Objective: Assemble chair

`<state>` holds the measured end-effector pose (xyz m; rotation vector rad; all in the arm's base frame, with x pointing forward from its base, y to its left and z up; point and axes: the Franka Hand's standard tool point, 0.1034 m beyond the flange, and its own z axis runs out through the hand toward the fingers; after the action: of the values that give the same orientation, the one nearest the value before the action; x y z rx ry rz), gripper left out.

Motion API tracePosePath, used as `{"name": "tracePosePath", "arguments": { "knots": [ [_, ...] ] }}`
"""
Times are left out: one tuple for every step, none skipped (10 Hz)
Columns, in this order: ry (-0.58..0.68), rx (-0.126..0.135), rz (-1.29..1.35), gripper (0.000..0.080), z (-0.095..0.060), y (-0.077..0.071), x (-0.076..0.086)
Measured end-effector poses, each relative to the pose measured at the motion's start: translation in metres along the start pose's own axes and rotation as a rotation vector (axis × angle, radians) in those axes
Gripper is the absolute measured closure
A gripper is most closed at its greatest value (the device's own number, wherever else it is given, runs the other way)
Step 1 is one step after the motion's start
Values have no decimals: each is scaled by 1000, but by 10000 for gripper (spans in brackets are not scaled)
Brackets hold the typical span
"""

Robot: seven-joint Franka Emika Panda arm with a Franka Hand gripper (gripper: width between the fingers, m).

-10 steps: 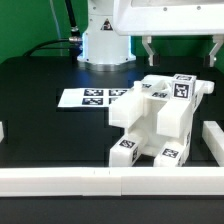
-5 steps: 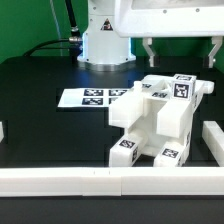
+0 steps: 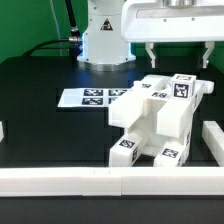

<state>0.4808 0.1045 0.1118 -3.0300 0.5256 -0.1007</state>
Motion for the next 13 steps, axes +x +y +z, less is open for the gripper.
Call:
{"name": "tracePosePath", "arguments": {
  "knots": [
    [4,3,-2,150,0,0,-2],
    [12,8,-6,150,-1,-1,-10],
    [7,9,-18,150,-2,0,-24],
    [2,5,-25,150,0,5,-35],
    [9,3,-37,150,5,11,-43],
    [15,1,-52,150,11,16,-52],
    [19,-3,-58,150,18,18,-57],
    [11,-14,-63,150,25,21,-59],
    [6,-21,-74,150,30,22,-57],
    [3,-25,-84,150,34,24,-55],
    [2,-30,-92,150,39,25,-50],
    [8,-29,-100,150,39,23,-41],
    [1,-32,-99,150,39,22,-37]
  ]
}}
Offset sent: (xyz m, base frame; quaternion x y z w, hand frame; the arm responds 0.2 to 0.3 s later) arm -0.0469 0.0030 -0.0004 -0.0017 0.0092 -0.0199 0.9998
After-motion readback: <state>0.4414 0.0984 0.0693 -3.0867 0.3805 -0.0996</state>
